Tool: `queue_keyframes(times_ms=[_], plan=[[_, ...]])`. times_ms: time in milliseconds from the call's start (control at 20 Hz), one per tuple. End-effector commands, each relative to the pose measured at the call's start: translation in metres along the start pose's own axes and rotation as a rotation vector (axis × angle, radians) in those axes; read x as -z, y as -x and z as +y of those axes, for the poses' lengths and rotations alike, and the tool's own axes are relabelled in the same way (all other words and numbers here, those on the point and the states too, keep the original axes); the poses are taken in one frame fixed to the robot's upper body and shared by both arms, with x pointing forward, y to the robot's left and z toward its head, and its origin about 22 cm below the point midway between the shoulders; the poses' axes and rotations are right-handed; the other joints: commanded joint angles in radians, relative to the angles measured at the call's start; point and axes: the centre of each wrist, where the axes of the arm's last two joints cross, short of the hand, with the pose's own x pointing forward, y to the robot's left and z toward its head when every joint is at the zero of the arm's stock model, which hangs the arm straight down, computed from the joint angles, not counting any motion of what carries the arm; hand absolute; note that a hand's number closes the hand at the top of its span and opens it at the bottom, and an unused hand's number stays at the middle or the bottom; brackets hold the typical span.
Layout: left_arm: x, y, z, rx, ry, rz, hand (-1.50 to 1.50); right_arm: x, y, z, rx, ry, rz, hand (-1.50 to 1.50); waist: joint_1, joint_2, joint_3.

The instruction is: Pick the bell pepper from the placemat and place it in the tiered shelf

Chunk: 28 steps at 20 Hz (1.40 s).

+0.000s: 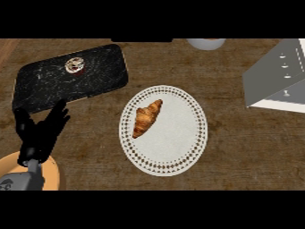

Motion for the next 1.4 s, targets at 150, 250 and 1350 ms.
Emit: queue_keyframes(times_ms=[150, 250, 1350], plan=[[-0.01, 0.022, 0.0, -0.025, -0.007, 0.064, 0.0, 0.002, -0.017, -0.046, 0.302, 0.068, 0.03, -1.5, 0.003, 0.005, -0.007], [-0.002, 0.009, 0.0, -0.012, 0.004, 0.065, 0.0, 0.003, -0.008, -0.035, 0.323, 0.134, 0.045, -1.5, -0.003, 0.006, -0.007], [-0.004, 0.025, -0.007, -0.021, 0.01, 0.07, 0.0, -0.103, 0.058, -0.194, 0.428, 0.438, 0.153, -1.5, -0.009, 0.016, -0.001]])
